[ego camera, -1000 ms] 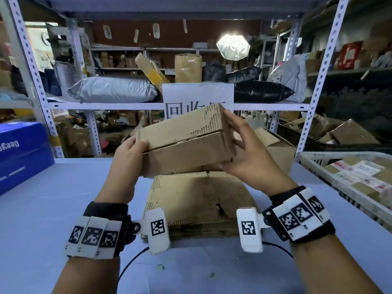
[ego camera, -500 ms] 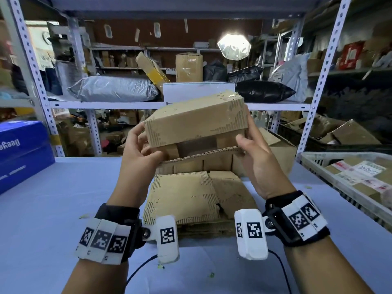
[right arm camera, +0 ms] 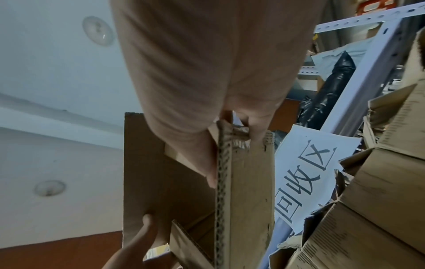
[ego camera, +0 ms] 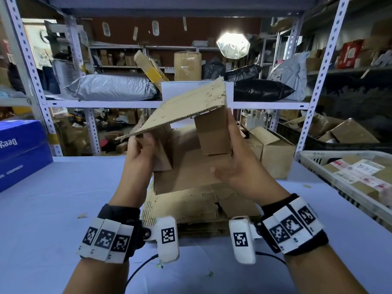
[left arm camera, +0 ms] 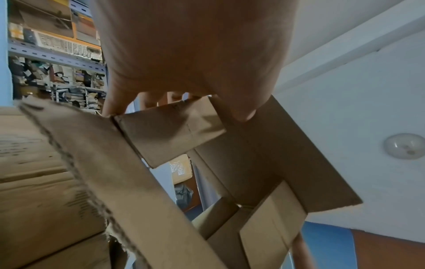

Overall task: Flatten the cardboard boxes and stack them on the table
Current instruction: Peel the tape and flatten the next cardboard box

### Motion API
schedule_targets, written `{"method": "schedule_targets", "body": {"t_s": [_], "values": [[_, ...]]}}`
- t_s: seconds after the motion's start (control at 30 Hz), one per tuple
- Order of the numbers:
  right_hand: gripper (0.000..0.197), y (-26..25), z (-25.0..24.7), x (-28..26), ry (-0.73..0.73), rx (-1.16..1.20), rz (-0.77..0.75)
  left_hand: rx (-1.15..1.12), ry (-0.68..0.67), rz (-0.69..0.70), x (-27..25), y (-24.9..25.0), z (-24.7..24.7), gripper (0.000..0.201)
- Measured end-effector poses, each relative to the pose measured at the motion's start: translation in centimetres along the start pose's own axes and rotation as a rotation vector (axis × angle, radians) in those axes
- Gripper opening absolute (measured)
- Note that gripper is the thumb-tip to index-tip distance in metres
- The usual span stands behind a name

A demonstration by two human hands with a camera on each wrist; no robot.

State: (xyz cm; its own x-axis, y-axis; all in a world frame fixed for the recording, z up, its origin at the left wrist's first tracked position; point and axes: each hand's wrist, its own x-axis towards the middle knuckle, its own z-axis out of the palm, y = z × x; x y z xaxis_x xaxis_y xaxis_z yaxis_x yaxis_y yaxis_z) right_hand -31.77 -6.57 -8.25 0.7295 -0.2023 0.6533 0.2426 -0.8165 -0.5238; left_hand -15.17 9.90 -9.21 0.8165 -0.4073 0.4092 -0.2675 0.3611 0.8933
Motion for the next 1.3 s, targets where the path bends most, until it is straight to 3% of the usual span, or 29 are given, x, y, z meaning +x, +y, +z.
{"method": "schedule_targets", "body": {"t_s": [0.23,0.3,0.37,0.47,0.57,0.67,0.77,0.87,1.07,1.13,1.2,1.3], "values": [[0.119,0.0,0.8,-0.3,0.05,-0.09,-0.025,0.278,0.036,0.308,-0.3,1.3,0.1,0.021],[0.119,0.2,0.9,-0.3,0.062,-0.054,-0.031,0.308,0.051,0.305,0.0,1.3,0.0,0.018],[0.117,0.4,1.1,-0.3,0.115,0.033,-0.029,0.256,0.008,0.25,-0.1,1.0,-0.2,0.038],[0.108,0.8,1.3,0.1,0.318,0.205,0.036,0.169,-0.133,0.176,-0.6,1.0,-0.3,0.073],[0.103,1.1,1.0,0.6,0.589,0.097,0.189,0.178,-0.264,0.137,-1.1,1.0,0.1,0.079],[0.073,1.2,0.7,0.7,0.729,-0.003,0.197,0.159,-0.336,0.142,-1.5,1.1,0.4,0.082],[0.055,1.4,0.7,0.1,0.673,0.067,0.264,0.13,-0.337,0.136,-1.5,0.9,0.6,0.078],[0.035,1.6,0.8,-0.4,0.591,0.279,0.264,0.1,-0.272,0.117,-1.4,0.7,0.4,0.074],[0.04,2.0,0.6,-1.0,0.514,1.064,0.423,0.275,-0.294,0.156,-1.3,0.4,0.0,0.075],[0.041,1.9,0.3,-1.4,0.45,1.265,0.361,0.389,-0.31,0.186,-1.5,0.1,-0.1,0.072],[0.049,1.8,-0.5,-1.4,0.413,1.381,0.281,0.475,-0.331,0.206,-1.5,-0.4,-0.4,0.065],[0.061,1.9,-1.4,-1.4,0.464,1.364,0.37,0.621,-0.399,0.21,-1.3,-0.9,-0.7,0.063]]}}
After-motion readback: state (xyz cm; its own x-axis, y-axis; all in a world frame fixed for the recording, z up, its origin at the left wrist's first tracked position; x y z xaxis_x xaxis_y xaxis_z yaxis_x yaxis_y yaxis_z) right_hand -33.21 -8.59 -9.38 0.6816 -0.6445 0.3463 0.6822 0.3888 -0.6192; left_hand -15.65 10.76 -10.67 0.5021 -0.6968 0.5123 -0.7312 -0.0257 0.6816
